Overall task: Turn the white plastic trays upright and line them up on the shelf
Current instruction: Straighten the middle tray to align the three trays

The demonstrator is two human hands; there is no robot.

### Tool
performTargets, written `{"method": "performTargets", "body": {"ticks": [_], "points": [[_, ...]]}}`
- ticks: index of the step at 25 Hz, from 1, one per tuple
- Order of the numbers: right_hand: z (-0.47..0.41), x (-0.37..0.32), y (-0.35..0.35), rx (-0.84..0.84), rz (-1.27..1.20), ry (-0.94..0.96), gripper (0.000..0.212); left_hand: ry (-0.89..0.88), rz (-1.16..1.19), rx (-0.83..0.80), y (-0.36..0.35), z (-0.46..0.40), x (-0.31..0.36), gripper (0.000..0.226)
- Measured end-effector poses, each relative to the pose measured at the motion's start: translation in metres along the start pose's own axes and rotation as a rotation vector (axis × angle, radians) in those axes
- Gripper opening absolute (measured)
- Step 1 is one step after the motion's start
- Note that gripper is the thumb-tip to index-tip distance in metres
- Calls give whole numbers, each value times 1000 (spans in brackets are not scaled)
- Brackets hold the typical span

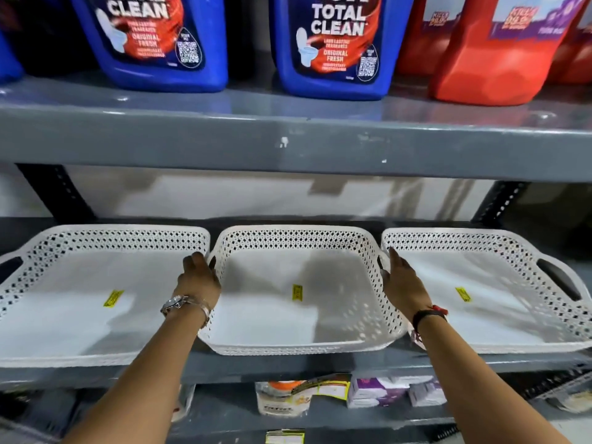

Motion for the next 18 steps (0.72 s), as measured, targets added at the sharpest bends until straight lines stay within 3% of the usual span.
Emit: {"method": "performTargets", "body": {"ticks": [6, 18], "points": [[-6, -1, -4, 28, 58, 70, 56, 0, -103, -100, -18, -6, -2, 65], [-55, -11, -11, 47, 82, 76, 58, -65, -147, -40, -22, -43, 13, 61]]}}
Point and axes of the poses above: each hand's wrist, its own z-axis away from the middle knuckle, its own y-axis out of the back of the hand, x = y × z, the point moved 9 cm from there along -z, towards the middle knuckle, and after that the axes turned 5 degrees about -y, right-handed, at the moved point
